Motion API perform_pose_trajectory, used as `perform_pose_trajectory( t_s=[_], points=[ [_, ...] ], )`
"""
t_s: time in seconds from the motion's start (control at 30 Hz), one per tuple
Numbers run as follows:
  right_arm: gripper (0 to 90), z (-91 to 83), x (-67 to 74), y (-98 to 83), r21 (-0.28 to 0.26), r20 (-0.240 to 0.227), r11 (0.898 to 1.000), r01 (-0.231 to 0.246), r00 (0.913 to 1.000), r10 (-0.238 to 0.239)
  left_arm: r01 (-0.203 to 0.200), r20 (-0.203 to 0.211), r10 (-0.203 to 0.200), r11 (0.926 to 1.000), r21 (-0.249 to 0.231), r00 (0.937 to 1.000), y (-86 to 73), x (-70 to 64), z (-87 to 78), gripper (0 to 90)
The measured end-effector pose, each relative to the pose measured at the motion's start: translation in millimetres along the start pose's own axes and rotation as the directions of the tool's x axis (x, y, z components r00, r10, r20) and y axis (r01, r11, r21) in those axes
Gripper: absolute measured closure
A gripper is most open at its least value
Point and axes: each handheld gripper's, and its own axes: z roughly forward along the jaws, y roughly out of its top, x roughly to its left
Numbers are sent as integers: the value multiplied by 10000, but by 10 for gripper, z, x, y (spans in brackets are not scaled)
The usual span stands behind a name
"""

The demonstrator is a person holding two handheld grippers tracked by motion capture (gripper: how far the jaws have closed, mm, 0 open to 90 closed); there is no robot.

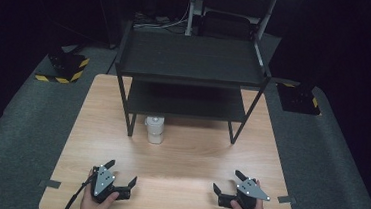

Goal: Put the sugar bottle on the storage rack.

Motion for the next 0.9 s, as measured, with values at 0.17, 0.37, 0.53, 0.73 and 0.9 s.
perform_pose_trajectory(
  t_s=[0.17,0.37,0.53,0.73,0.9],
  points=[
    [0,9,15,9,30,-5,9998,182,9998,-182,-14,-36,14,10000,-21,10000,-3,-6,-1,7],
    [0,7,22,6,13,2,9996,266,9996,-266,22,-82,-22,10000,4,10000,4,-7,7,7],
    [0,4,15,-2,-30,-30,9997,247,9997,-247,-29,-95,29,10000,-11,10000,0,-13,3,7],
    [1,7,27,2,-14,-21,9992,407,9992,-407,-1,-109,2,10000,44,9999,8,-19,3,7],
    [1,3,13,-7,-65,-89,9993,378,9992,-378,47,-190,-48,10000,-33,9998,7,-25,1,7]
  ],
)
